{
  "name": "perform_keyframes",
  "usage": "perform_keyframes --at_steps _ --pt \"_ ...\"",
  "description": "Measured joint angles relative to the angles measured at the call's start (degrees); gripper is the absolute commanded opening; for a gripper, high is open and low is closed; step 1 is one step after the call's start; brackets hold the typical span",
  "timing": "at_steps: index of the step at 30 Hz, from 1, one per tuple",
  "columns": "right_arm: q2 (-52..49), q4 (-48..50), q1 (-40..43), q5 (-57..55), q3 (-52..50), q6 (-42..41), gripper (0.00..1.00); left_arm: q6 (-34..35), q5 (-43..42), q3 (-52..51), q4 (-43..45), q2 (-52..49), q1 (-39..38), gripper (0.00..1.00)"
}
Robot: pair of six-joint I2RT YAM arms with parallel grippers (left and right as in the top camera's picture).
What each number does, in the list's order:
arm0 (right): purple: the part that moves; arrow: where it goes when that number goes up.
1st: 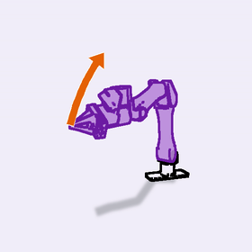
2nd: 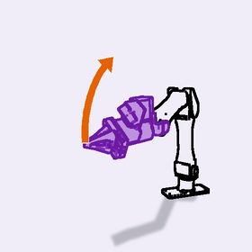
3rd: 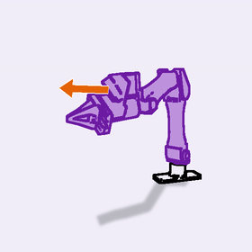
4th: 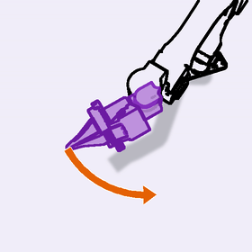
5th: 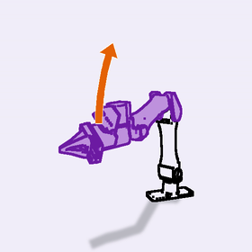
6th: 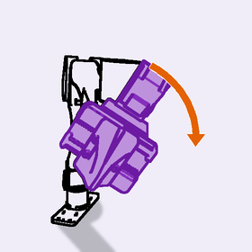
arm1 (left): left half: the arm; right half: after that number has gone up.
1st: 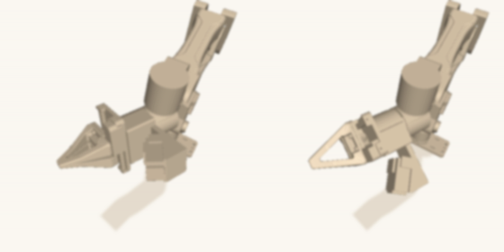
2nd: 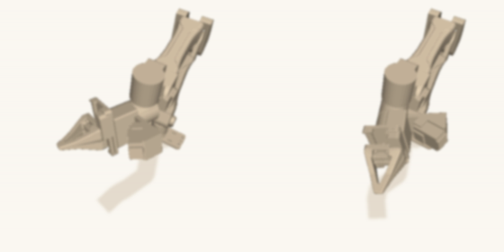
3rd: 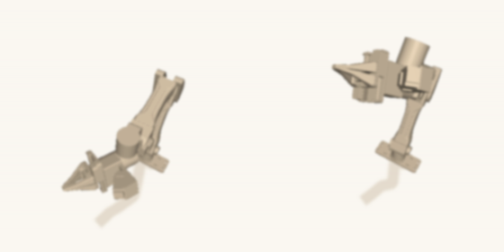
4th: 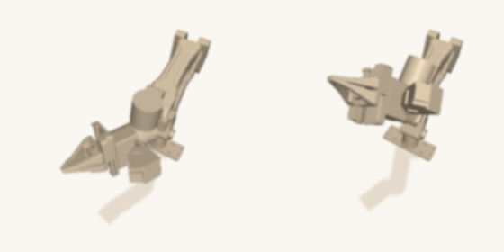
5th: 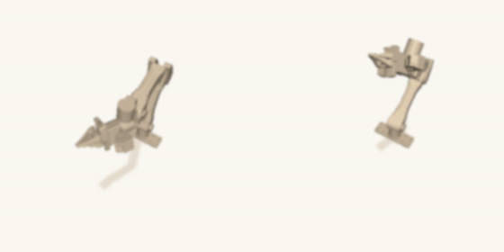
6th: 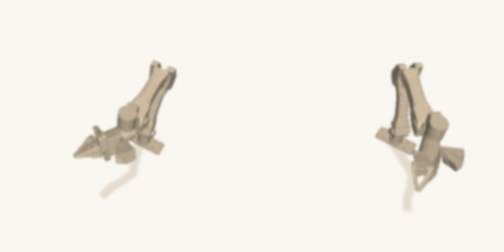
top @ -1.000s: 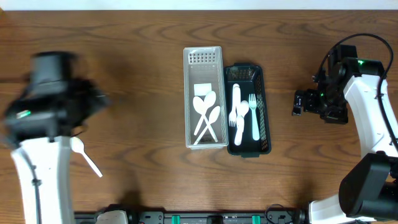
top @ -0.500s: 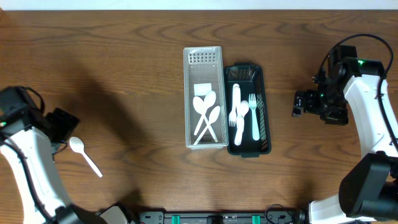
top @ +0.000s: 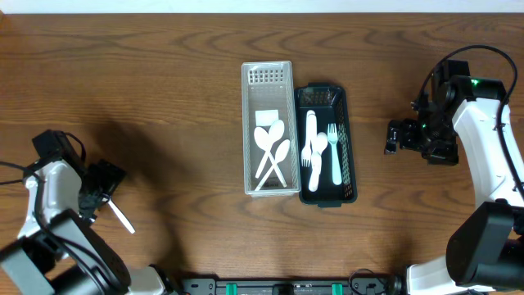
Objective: Pack container
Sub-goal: 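Move the left gripper to the last white spoon and grasp it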
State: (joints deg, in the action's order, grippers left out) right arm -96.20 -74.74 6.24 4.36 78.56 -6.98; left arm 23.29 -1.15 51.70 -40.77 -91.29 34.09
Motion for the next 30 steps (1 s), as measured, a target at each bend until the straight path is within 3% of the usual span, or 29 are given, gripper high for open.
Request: perform_keyframes --at_steps 15,17,20,30 --pt "0.0 0.0 0.0 0.0 0.0 0.0 0.99 -3.5 -0.7 -0.1 2.5 -6.4 0.0 0.98" --pt "0.0 0.0 0.0 0.0 0.0 0.0 0.99 -3.6 -0.9 0.0 2.5 -6.6 0.0 0.86" --pt "0.0 0.0 0.0 0.0 0.0 0.0 0.99 -3.8 -2.0 0.1 3.1 -6.9 0.0 0.56" --pt "0.0 -0.2 0.0 0.0 0.0 0.0 0.99 -3.8 -2.6 0.1 3.1 -6.9 0.0 0.49"
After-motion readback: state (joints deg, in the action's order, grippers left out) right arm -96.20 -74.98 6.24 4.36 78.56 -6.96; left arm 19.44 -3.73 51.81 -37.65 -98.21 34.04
